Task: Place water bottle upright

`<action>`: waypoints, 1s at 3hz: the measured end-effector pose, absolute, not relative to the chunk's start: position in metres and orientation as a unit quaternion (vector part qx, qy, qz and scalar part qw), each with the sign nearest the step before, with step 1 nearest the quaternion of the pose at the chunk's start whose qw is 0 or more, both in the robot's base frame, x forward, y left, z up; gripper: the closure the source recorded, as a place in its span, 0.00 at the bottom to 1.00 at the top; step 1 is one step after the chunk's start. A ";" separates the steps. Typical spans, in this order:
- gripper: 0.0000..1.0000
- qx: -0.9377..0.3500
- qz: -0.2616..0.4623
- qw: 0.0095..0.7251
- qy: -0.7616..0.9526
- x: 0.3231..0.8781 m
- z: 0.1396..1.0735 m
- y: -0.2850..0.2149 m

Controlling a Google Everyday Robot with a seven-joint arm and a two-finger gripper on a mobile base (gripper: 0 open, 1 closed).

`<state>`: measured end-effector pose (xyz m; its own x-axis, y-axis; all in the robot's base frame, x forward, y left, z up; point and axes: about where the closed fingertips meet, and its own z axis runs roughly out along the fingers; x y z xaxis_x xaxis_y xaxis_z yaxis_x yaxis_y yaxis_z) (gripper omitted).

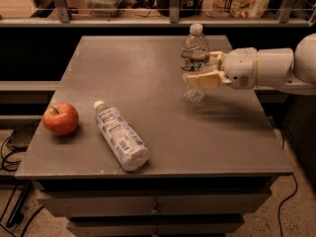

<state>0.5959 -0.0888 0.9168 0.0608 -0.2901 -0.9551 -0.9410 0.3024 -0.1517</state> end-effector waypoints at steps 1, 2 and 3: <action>0.54 -0.493 0.321 0.523 0.617 0.593 0.899 -0.077; 0.31 -0.483 0.332 0.524 0.618 0.591 0.889 -0.068; 0.07 -0.483 0.332 0.524 0.618 0.590 0.889 -0.067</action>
Offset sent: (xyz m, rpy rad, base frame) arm -0.0077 0.0263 -0.0403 0.0707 0.0657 -0.0184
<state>0.5904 -0.0674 0.8890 0.0150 -0.2493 -0.9683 -0.9449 0.3131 -0.0953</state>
